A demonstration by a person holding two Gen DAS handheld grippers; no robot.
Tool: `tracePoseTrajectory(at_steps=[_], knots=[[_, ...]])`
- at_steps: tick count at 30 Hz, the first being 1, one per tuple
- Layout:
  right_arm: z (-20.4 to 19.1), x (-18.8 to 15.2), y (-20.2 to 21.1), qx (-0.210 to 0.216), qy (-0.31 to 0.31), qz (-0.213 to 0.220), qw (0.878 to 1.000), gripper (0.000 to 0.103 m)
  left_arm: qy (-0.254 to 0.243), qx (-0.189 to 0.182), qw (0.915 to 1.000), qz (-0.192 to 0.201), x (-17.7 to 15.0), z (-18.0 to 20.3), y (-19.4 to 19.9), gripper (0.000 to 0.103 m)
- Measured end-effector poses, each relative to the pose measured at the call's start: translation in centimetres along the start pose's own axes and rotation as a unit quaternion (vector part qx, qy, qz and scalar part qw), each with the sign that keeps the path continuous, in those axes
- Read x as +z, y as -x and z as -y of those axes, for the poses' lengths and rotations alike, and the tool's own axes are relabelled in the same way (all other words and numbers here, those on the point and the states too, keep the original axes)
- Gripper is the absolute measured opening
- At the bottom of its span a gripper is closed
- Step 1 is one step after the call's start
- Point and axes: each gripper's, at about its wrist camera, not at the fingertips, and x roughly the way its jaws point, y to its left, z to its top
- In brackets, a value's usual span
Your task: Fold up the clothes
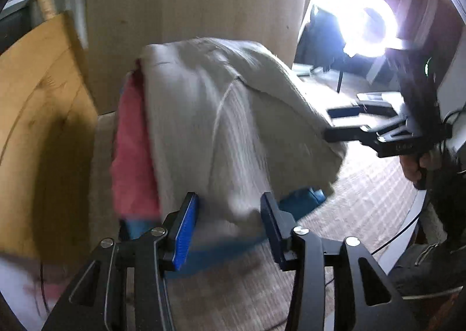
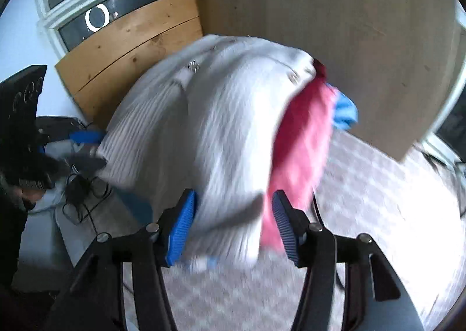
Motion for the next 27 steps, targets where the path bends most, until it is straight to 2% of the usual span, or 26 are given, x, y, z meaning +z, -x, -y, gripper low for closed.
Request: tracePoseTrajectory(at_steps=[3, 6, 12, 15, 18, 21, 23, 24, 27], knots=[[0.4, -3.4, 3.4, -0.008, -0.031, 0.009, 0.999, 0.056, 0.037, 0.040, 0.9985, 0.005, -2.8, -0.9, 2.8, 0.044], [0.9, -6.3, 5.5, -0.039, -0.070, 0.019, 0.997, 0.065, 0.043, 0.035, 0.9983, 0.016, -3.0, -0.3, 2.4, 0.047], [2.4, -7.4, 5.1, -0.038, -0.150, 0.002, 0.988, 0.065, 0.041, 0.029, 0.9980, 0.037, -2.5, 1.4, 1.1, 0.048], [1.6, -7.9, 6.1, -0.051, -0.156, 0.021, 0.986, 0.065, 0.020, 0.041, 0.9982, 0.040, -1.6, 3.2, 0.4, 0.049], [0.4, -8.7, 7.1, -0.073, -0.147, 0.042, 0.986, 0.065, 0.011, 0.042, 0.9984, 0.037, -1.7, 4.9, -0.1, 0.062], [-0.4, -9.9, 7.2, -0.106, -0.128, 0.027, 0.986, 0.066, 0.021, 0.045, 0.9985, 0.022, -3.2, 6.3, -0.2, 0.068], [-0.8, -10.7, 7.0, -0.122, -0.122, 0.015, 0.985, 0.066, 0.036, 0.033, 0.9987, 0.013, -4.3, 7.1, -0.4, 0.075], [-0.8, -11.1, 6.9, -0.127, -0.122, 0.009, 0.984, 0.066, 0.044, 0.026, 0.9987, 0.009, -4.8, 7.5, -0.5, 0.076], [-0.4, -12.5, 7.1, -0.124, -0.136, 0.002, 0.983, 0.066, 0.063, 0.037, 0.9973, -0.001, -6.8, 9.2, -0.6, 0.076]])
